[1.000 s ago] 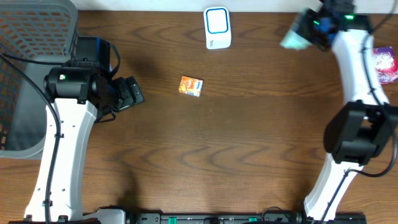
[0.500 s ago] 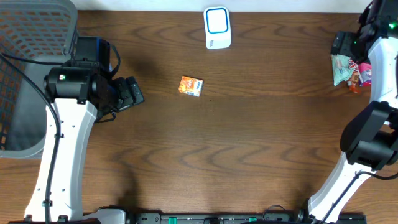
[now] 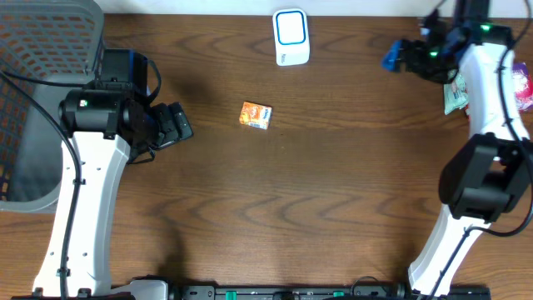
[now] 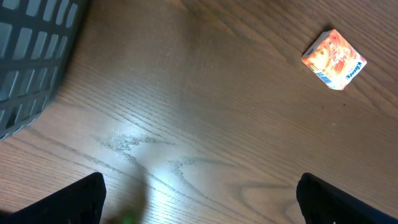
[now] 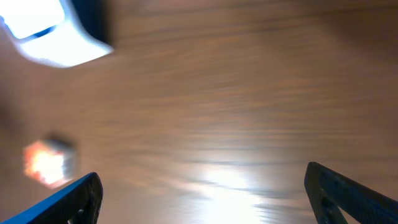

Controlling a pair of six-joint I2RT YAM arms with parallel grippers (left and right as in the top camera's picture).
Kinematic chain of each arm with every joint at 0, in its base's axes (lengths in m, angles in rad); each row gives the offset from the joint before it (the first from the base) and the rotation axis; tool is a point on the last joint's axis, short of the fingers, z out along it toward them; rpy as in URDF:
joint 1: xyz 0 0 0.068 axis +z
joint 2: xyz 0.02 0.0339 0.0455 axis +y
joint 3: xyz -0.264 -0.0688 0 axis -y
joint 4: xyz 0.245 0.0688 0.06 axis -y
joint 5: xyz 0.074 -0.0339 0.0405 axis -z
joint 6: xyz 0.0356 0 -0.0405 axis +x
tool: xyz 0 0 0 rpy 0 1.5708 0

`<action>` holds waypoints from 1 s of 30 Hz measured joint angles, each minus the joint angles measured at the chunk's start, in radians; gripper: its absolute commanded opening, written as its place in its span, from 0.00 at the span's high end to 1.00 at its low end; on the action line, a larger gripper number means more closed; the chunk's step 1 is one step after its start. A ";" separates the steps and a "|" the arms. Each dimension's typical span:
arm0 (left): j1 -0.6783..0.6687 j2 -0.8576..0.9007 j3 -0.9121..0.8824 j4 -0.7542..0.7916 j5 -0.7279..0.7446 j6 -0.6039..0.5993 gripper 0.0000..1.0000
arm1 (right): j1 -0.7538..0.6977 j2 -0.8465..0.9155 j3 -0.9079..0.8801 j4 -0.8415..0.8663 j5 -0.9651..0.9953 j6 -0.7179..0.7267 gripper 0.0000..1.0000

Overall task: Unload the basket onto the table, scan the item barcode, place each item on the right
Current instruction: 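Reach the right gripper to the orange tissue pack near center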

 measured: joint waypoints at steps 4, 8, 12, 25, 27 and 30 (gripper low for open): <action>0.000 0.000 0.000 0.000 0.000 0.000 0.02 | 0.075 0.000 0.000 -0.011 -0.125 0.000 0.01; 0.000 0.000 0.000 0.000 0.000 0.000 0.02 | 0.155 0.000 -0.002 -0.013 -0.171 0.000 0.01; 0.000 0.000 0.000 0.000 0.000 0.000 0.02 | 0.250 0.000 -0.009 -0.013 -0.141 0.000 0.01; 0.000 0.000 0.000 0.000 0.000 0.000 0.02 | 0.504 0.016 -0.015 0.091 -0.057 0.102 0.01; 0.000 0.000 0.000 0.000 0.000 0.000 0.02 | 0.530 0.033 -0.015 0.124 -0.043 0.110 0.01; 0.000 0.000 0.000 0.000 0.000 0.000 0.02 | 0.562 0.065 -0.016 0.185 -0.011 0.116 0.01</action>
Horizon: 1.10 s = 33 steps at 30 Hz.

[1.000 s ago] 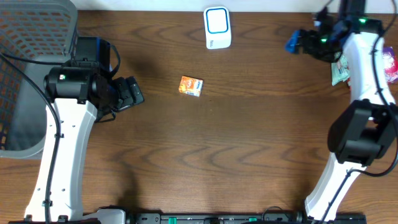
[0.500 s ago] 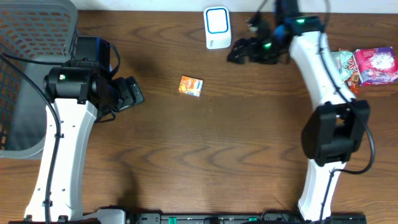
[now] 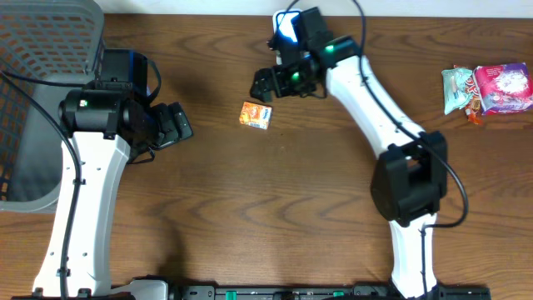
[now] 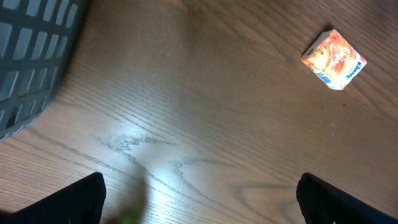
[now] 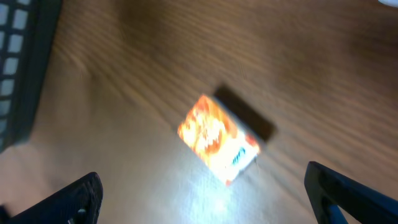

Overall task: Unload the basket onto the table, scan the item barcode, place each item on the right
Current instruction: 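Reach the right gripper to the orange tissue pack near center, then grasp the orange tissue pack with the right gripper and lift it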

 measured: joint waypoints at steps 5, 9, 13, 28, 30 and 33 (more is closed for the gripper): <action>0.000 0.000 0.000 0.000 0.000 0.000 0.02 | 0.037 0.067 0.000 0.106 0.035 0.004 0.01; 0.000 0.000 0.000 0.000 0.000 0.000 0.02 | 0.046 0.121 0.000 0.130 0.047 0.006 0.11; 0.000 0.000 0.000 0.000 0.000 0.000 0.02 | 0.049 0.161 -0.005 0.090 0.024 0.014 0.17; 0.000 0.000 0.000 0.000 0.000 0.000 0.02 | 0.049 0.164 -0.010 -0.286 -0.209 0.011 0.20; 0.000 0.000 0.000 0.000 0.000 0.000 0.02 | 0.049 0.163 -0.010 -0.264 -0.198 0.012 0.21; 0.000 0.000 0.000 0.000 0.000 0.000 0.02 | 0.048 0.162 -0.010 -0.224 -0.163 0.018 0.21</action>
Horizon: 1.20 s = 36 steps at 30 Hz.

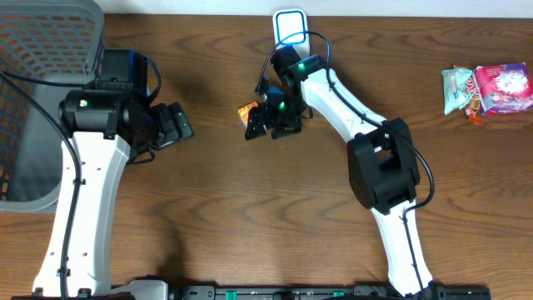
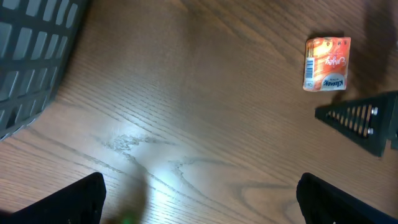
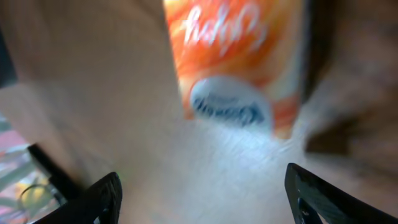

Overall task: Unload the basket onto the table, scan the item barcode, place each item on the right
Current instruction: 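Grasp the orange tissue pack with the right gripper and lift it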

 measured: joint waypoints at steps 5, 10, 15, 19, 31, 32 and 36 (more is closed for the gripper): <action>0.000 0.000 0.000 0.000 0.000 0.000 0.02 | -0.007 0.000 -0.001 0.095 0.039 -0.002 0.20; 0.000 0.000 0.000 0.000 0.000 0.000 0.02 | -0.038 0.000 -0.001 0.156 0.052 -0.010 0.20; 0.000 0.000 0.000 0.000 0.000 0.000 0.02 | -0.073 0.000 -0.001 0.167 0.057 -0.012 0.19; 0.000 0.000 0.000 0.000 0.000 0.000 0.02 | -0.084 0.000 -0.001 0.187 0.058 -0.029 0.18; 0.000 0.000 0.000 0.000 0.000 0.000 0.02 | -0.058 0.000 -0.005 0.270 0.067 -0.080 0.31; 0.000 0.000 0.000 0.000 0.000 0.000 0.02 | -0.051 0.000 -0.010 0.283 0.071 -0.080 0.31; 0.000 0.000 0.000 0.000 0.000 0.000 0.02 | -0.025 0.000 -0.071 0.349 0.079 -0.080 0.35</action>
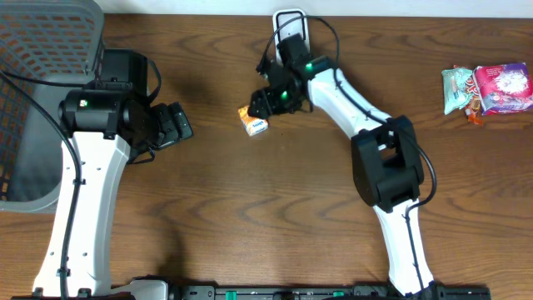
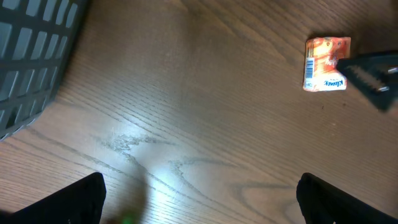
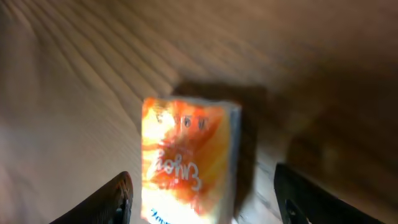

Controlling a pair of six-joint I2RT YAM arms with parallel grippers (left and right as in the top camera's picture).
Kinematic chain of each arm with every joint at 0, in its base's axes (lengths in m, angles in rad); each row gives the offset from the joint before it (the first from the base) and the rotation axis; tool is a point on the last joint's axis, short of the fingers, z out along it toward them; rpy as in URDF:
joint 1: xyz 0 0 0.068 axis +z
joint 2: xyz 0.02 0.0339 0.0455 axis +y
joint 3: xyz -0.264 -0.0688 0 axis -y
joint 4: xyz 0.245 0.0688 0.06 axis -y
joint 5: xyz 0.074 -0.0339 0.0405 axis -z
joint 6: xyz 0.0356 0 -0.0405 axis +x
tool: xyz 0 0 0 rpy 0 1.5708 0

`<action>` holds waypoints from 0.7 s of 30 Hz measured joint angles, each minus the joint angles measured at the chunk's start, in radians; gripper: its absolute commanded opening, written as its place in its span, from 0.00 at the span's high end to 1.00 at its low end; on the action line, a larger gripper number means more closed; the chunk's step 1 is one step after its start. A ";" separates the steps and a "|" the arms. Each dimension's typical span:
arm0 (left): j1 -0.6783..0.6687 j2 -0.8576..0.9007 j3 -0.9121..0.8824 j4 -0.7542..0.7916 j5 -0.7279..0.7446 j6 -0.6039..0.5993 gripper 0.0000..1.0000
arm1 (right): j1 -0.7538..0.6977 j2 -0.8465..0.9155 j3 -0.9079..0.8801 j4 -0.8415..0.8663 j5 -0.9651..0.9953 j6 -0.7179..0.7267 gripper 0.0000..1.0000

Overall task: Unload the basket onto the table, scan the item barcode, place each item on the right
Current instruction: 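Grasp the orange tissue pack with the right gripper and lift it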

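A small orange packet (image 1: 254, 122) lies flat on the wooden table near its middle; the left wrist view shows a barcode on the left end of the packet (image 2: 324, 63). My right gripper (image 1: 266, 102) hovers just behind it, open, with the packet (image 3: 186, 162) between its spread fingers (image 3: 115, 199), untouched. One right finger (image 2: 373, 70) reaches the packet's right edge. The white scanner (image 1: 289, 18) stands at the far edge, partly behind the right arm. My left gripper (image 1: 172, 125) is open over bare wood to the packet's left.
A grey mesh basket (image 1: 42, 50) fills the far left corner, its wall also in the left wrist view (image 2: 31, 56). Pink and green snack packets (image 1: 487, 87) lie at the far right edge.
My right gripper has shifted from the packet's near right side to its far right side and sits higher above it. The packet lies where it did. The left arm has not moved.
The packet first lay skewed at mid-table, my right gripper far right by the snacks. It then stood near the scanner, over the packet. Later it was low at the packet, which lay turned square. Now it hovers open over it.
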 measured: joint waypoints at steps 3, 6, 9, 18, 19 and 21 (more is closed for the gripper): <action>0.000 0.000 0.000 0.000 0.000 0.000 0.02 | 0.019 -0.009 -0.055 0.056 -0.010 0.000 0.45; 0.000 0.000 0.000 -0.001 0.000 0.000 0.02 | 0.035 -0.023 -0.102 0.100 -0.015 0.005 0.63; 0.000 0.000 0.000 0.000 0.000 0.000 0.02 | 0.041 -0.028 -0.124 0.110 -0.022 0.013 0.73; 0.000 0.000 0.000 0.000 0.000 0.000 0.02 | 0.023 -0.028 -0.125 0.099 -0.081 0.051 0.99; 0.000 0.000 0.000 0.000 0.000 0.000 0.02 | 0.018 -0.028 -0.122 0.089 -0.086 0.055 0.99; 0.000 0.000 0.000 0.000 0.000 0.000 0.02 | 0.008 -0.027 -0.103 0.055 -0.092 0.064 0.99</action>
